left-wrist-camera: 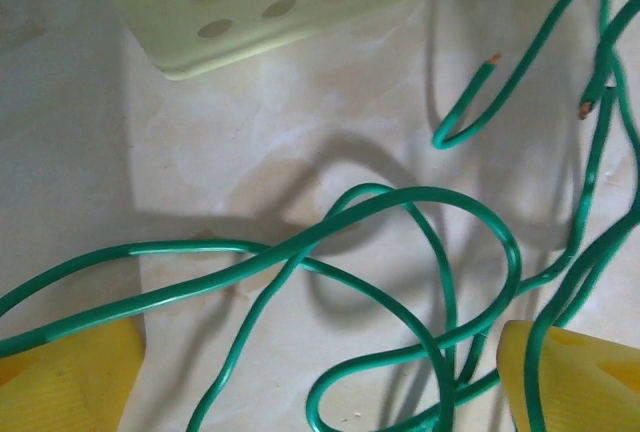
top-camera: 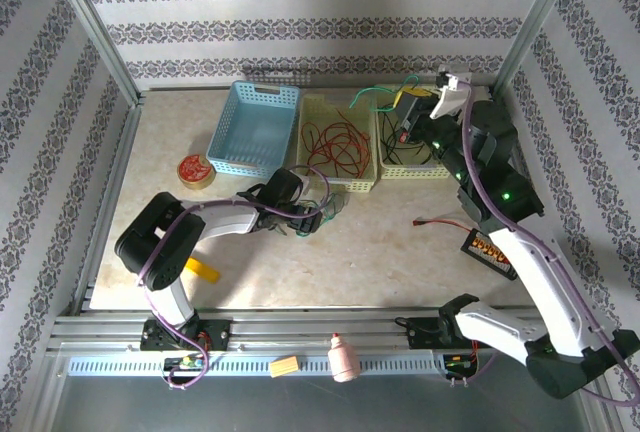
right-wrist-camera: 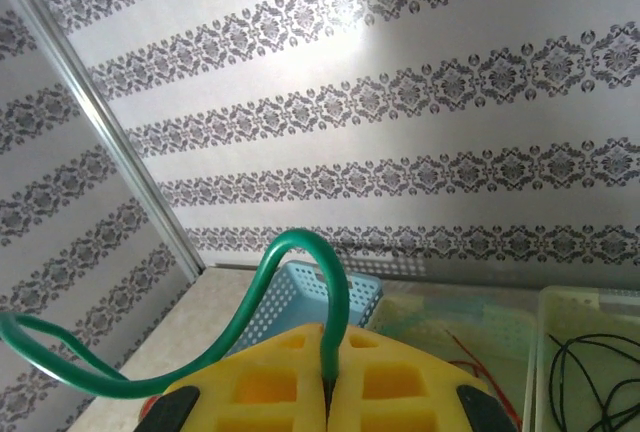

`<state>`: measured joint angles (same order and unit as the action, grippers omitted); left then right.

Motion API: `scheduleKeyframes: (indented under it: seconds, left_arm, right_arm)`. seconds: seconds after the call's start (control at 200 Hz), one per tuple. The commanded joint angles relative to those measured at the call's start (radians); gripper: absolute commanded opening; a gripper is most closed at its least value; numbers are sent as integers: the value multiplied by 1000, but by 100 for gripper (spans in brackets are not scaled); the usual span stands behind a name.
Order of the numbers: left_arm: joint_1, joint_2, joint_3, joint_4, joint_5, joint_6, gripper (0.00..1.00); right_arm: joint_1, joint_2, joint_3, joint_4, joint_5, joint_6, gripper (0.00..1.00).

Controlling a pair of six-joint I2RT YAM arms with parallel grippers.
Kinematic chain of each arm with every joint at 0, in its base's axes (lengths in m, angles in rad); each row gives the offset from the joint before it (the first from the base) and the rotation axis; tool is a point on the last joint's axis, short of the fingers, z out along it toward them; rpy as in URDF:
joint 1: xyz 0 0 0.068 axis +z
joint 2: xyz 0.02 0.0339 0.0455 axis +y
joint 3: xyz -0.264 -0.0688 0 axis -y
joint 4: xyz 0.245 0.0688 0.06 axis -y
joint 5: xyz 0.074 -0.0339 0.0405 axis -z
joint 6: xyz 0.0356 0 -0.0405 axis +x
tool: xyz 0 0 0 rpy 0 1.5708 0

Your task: Untangle the cables

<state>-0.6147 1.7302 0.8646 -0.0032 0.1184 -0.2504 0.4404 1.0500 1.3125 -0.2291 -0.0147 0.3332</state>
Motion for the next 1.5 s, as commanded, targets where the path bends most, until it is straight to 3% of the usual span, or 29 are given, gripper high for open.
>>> scheduleKeyframes:
  seconds: [0.0, 0.075, 0.295, 0.5, 0.655, 0.79, 0.85, 0.91, 0.955, 1.005, 1.1, 1.225, 1.495]
  left_arm:
    - [-8, -63, -67, -62, -14, -8, 97]
    - [-8, -160, -96, -21, -91, -32, 99]
    - [-5, -435, -136, -44, -485, -168, 99]
    - [32, -545, -101, -241, -723, -309, 99]
    - [139, -587, -161, -335, -677, -474, 99]
    - [181, -593, -205, -355, -620, -515, 99]
    - [184, -597, -212, -363, -614, -517, 99]
    - [185, -607, -216, -364, -617, -511, 99]
    - [187, -614, -217, -363, -621, -502, 99]
    - [186, -619, -212, -364, -632, -491, 99]
    - [192, -620, -200, -346, -625, -453, 99]
    - [199, -601, -185, -297, -564, -382, 99]
    - [190, -514, -177, -115, -283, -267, 99]
  right_arm:
    - [-2, 70, 14, -11, 20, 15, 0]
    - [9, 139, 30, -21, 1, 49, 0]
    - [110, 447, 209, -45, -87, 52, 0]
    - [156, 833, 519, -92, -229, 112, 0]
    - [167, 1157, 878, -179, -331, 193, 1]
    - [161, 1407, 1184, -230, -372, 273, 3]
    - [153, 1499, 1308, -254, -379, 313, 15]
    - [142, 1544, 1356, -241, -395, 370, 40]
    - [135, 1550, 1351, -221, -403, 396, 55]
    - [133, 1536, 1330, -222, -393, 388, 58]
    - [136, 1432, 1209, -209, -330, 320, 58]
    - [144, 1215, 922, -135, -226, 203, 56]
    - [163, 701, 270, -100, -160, 20, 47]
